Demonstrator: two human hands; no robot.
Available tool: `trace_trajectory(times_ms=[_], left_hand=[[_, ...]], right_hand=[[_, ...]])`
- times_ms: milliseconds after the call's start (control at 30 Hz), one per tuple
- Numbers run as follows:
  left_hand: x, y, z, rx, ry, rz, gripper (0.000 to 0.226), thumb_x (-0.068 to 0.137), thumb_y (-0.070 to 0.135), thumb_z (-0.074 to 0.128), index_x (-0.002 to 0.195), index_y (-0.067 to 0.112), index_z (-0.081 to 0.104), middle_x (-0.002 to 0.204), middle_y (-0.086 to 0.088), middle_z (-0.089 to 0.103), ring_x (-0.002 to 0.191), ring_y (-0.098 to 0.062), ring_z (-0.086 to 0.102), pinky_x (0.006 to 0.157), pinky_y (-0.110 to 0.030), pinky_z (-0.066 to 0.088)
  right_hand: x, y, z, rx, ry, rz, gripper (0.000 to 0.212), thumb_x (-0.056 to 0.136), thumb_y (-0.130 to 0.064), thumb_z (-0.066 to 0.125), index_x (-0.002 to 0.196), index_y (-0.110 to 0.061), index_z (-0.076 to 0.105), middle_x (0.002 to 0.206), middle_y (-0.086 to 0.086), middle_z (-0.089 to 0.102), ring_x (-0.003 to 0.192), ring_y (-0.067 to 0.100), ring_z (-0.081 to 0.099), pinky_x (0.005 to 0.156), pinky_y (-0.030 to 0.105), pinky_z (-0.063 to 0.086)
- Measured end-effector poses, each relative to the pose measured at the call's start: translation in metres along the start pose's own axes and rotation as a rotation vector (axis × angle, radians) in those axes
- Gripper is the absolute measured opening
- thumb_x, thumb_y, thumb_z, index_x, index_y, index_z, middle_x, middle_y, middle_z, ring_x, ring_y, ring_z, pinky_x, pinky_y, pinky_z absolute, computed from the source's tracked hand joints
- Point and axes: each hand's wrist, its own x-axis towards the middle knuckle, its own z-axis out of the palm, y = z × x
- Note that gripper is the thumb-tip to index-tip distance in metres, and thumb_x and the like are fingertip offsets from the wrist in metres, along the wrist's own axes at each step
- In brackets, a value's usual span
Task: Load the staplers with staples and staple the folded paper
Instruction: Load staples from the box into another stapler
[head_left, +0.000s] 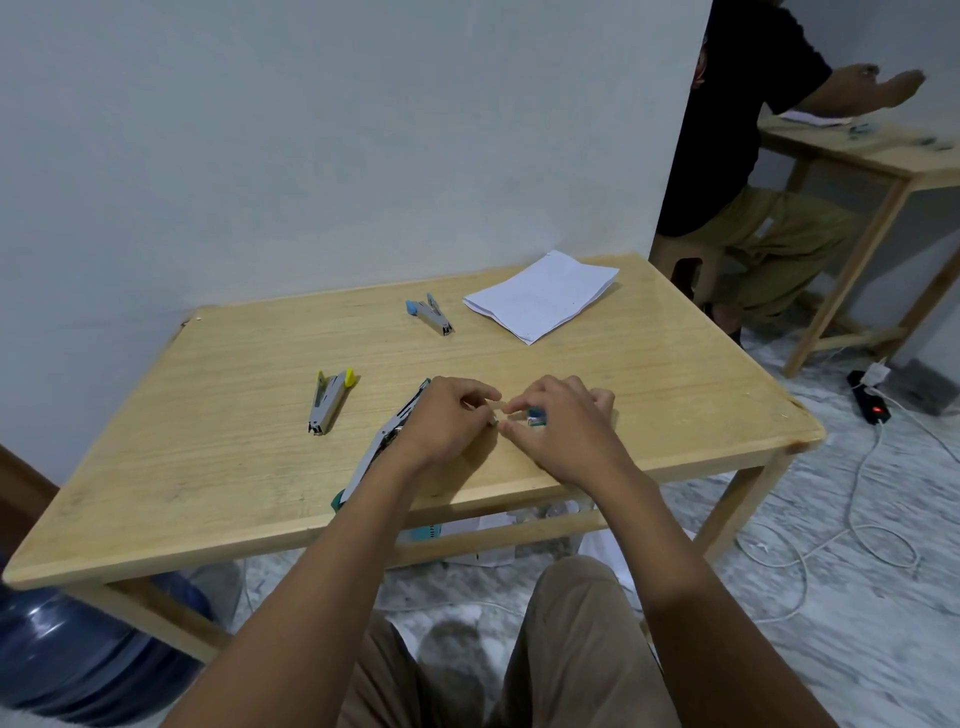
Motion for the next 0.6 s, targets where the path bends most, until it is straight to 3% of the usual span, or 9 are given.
trace_trajectory(times_ms=[100, 267, 367, 467, 533, 600], left_hand=[[0.001, 0.002, -0.003, -0.179, 0.023, -0.103, 0.011, 0.085, 0.010, 0.074, 0.092, 0.019, 0.074, 0.088, -0.015, 0.074, 0.078, -0.020, 0.065, 0.076, -0.033, 0.054], [-0.004, 0.009, -0.018, -0.526, 0.003, -0.252, 0.024, 0.080, -0.003, 0.075, 0.103, -0.001, 0.071, 0.080, -0.018, 0.072, 0.065, -0.020, 0.064, 0.084, -0.038, 0.058], [-0.010, 0.013, -0.027, -0.669, -0.015, -0.267, 0.026, 0.081, -0.007, 0.073, 0.106, -0.003, 0.066, 0.080, -0.019, 0.073, 0.066, -0.022, 0.067, 0.081, -0.035, 0.060], [-0.017, 0.019, -0.038, -0.728, -0.020, -0.243, 0.026, 0.082, -0.007, 0.071, 0.107, -0.002, 0.065, 0.079, -0.018, 0.074, 0.070, -0.024, 0.069, 0.076, -0.031, 0.060], [-0.020, 0.018, -0.046, -0.721, 0.023, -0.236, 0.024, 0.085, -0.001, 0.072, 0.108, 0.001, 0.066, 0.084, -0.015, 0.075, 0.072, -0.022, 0.072, 0.069, -0.029, 0.060], [-0.021, 0.010, -0.057, -0.483, 0.177, -0.189, 0.021, 0.089, 0.011, 0.071, 0.109, 0.005, 0.069, 0.087, -0.006, 0.075, 0.071, -0.014, 0.071, 0.063, -0.022, 0.055]], right_hand=[[0.002, -0.006, 0.003, -0.002, 0.010, 0.010, 0.027, 0.091, -0.057, 0.057, 0.108, -0.039, 0.069, 0.115, -0.018, 0.060, 0.109, 0.006, 0.041, 0.088, 0.033, 0.020], [0.004, -0.009, -0.002, 0.187, 0.013, 0.127, 0.020, 0.088, -0.057, 0.060, 0.099, -0.043, 0.070, 0.101, -0.017, 0.063, 0.104, 0.011, 0.031, 0.087, 0.030, 0.026], [0.007, -0.014, -0.004, 0.395, -0.008, 0.144, 0.008, 0.088, -0.049, 0.067, 0.089, -0.043, 0.071, 0.084, -0.022, 0.065, 0.096, 0.000, 0.046, 0.094, 0.034, 0.038], [0.010, -0.023, -0.001, 0.558, 0.032, 0.115, 0.005, 0.084, -0.039, 0.074, 0.080, -0.040, 0.071, 0.081, -0.017, 0.072, 0.087, 0.001, 0.064, 0.093, 0.041, 0.051], [0.010, -0.029, -0.001, 0.640, 0.051, 0.118, 0.002, 0.085, -0.032, 0.075, 0.086, -0.033, 0.074, 0.086, -0.012, 0.073, 0.087, 0.004, 0.066, 0.085, 0.034, 0.056], [0.011, -0.033, 0.000, 0.706, 0.060, 0.125, 0.005, 0.087, -0.028, 0.074, 0.091, -0.029, 0.074, 0.087, -0.012, 0.073, 0.085, 0.004, 0.066, 0.079, 0.027, 0.057]])
